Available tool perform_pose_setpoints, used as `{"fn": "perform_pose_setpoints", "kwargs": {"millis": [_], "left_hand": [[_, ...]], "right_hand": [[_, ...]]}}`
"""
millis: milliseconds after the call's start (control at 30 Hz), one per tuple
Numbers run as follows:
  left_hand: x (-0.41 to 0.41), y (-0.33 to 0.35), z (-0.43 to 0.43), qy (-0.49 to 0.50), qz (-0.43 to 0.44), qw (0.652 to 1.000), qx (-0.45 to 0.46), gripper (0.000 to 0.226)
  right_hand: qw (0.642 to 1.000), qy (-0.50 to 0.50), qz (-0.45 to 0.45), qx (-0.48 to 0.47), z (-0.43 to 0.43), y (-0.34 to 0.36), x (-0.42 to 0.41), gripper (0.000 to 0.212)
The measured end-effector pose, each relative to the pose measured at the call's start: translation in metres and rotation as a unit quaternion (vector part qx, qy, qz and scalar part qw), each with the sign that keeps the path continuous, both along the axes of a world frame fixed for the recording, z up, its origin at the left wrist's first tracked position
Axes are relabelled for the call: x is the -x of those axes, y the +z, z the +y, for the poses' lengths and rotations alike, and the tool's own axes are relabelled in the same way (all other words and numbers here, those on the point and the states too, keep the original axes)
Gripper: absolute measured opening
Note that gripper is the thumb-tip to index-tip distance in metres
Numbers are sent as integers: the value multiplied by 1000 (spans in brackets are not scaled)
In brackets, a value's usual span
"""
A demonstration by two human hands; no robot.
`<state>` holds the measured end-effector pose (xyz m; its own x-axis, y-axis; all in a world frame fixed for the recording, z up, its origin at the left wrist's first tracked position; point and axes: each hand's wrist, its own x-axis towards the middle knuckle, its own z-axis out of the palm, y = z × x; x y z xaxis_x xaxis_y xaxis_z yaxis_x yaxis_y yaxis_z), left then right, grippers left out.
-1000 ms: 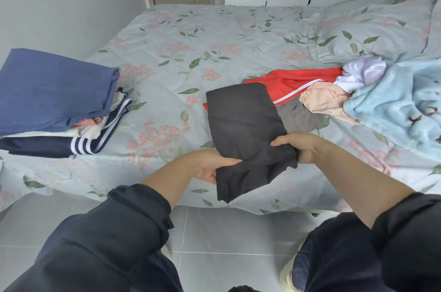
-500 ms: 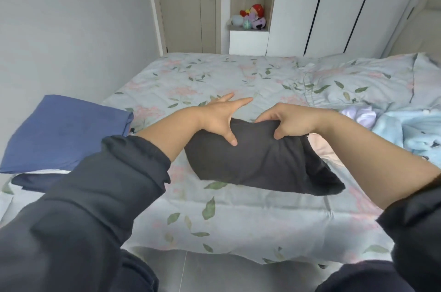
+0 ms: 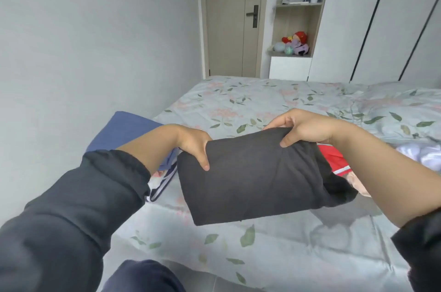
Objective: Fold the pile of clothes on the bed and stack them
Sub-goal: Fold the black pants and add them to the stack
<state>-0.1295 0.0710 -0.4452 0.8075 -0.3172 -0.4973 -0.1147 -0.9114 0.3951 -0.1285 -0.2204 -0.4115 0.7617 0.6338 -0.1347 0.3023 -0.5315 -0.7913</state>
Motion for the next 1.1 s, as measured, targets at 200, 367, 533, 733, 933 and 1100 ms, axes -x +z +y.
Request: {"fn": "perform_pose_setpoints", "kwargs": {"millis": [200,367,533,733,933,1100], "left_hand": [[1,76,83,56,-131,989,-50,31],[-8,124,159,95,-470,852,-212,29],[-6,101,250,77,-647,684,-327,31],[5,-27,292,135,-268,837,-458,39],[-31,-74,273,294,-458,824,-156,50],[-49,-114,272,312,-300,872,-229,69]], "right_hand": [[994,-58,-89,-28,76,31,-31,33],[898,-160,-406,-55,172,50,-52,23],[770,-84,-633,-3,262,12,-61,43],[836,131,-498,189,326,-125,-53,64],[924,21,-383,14,334,-156,-72,46],[953,-40,-255,157,357,-166,-93,57]]}}
